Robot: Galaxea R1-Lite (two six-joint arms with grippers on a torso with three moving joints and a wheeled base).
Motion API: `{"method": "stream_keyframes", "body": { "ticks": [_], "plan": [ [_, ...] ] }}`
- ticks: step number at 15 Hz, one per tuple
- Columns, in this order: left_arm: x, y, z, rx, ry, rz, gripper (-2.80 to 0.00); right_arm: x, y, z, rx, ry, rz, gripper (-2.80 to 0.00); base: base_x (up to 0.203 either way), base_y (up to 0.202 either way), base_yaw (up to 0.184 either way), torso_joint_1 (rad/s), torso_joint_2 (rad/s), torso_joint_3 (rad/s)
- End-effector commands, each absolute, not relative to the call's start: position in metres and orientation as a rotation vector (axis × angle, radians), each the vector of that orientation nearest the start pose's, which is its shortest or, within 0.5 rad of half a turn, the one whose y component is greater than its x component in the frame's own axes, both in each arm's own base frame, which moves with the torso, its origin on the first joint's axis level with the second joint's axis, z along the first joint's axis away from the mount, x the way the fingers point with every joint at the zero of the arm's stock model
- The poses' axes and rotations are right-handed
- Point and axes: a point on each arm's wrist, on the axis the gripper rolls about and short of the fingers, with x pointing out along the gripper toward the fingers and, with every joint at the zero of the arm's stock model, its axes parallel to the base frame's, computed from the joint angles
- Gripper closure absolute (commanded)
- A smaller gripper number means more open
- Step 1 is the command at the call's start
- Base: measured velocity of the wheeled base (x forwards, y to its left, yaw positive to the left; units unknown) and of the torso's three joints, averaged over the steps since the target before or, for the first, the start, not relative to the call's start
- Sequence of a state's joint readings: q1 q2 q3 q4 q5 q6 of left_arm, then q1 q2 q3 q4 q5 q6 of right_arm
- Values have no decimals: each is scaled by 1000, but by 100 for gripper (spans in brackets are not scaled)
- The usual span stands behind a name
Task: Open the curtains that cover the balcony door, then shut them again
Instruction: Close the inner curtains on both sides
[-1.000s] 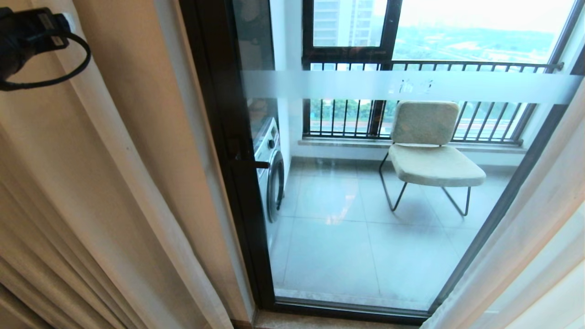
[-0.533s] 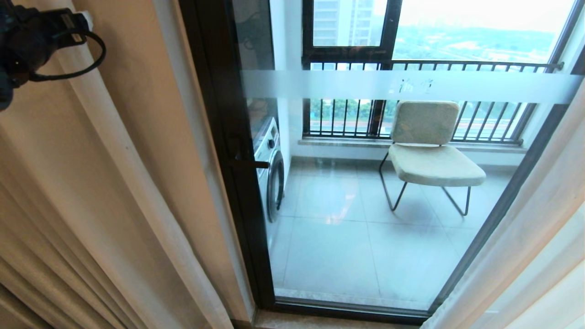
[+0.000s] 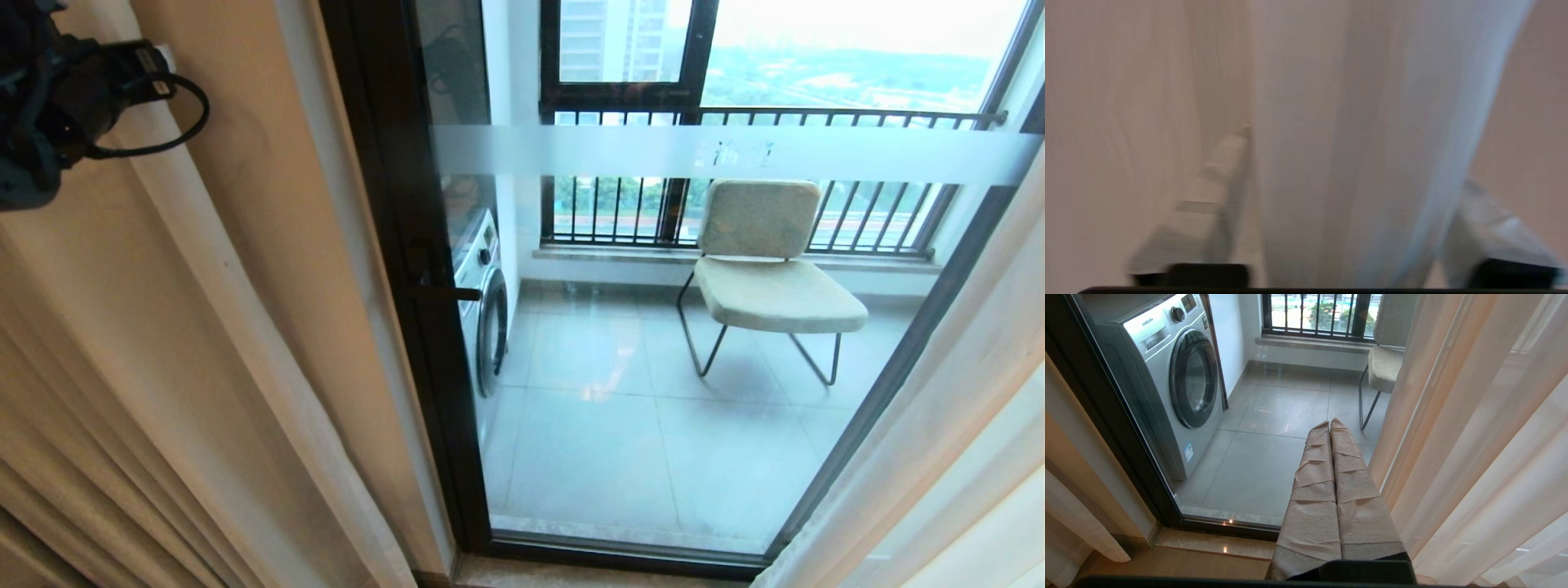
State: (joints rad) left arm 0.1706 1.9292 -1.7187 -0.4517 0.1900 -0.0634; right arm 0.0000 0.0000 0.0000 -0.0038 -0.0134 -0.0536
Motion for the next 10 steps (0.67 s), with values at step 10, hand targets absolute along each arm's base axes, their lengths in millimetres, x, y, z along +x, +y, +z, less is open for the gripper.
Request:
{"method": "stream_keyframes", "body": {
  "ticks": [10],
  "plan": [
    [383, 63, 350, -70, -322, 331, 0, -23, 0, 76, -55, -4, -14, 0, 0, 0, 0, 0, 0, 0]
  ]
}}
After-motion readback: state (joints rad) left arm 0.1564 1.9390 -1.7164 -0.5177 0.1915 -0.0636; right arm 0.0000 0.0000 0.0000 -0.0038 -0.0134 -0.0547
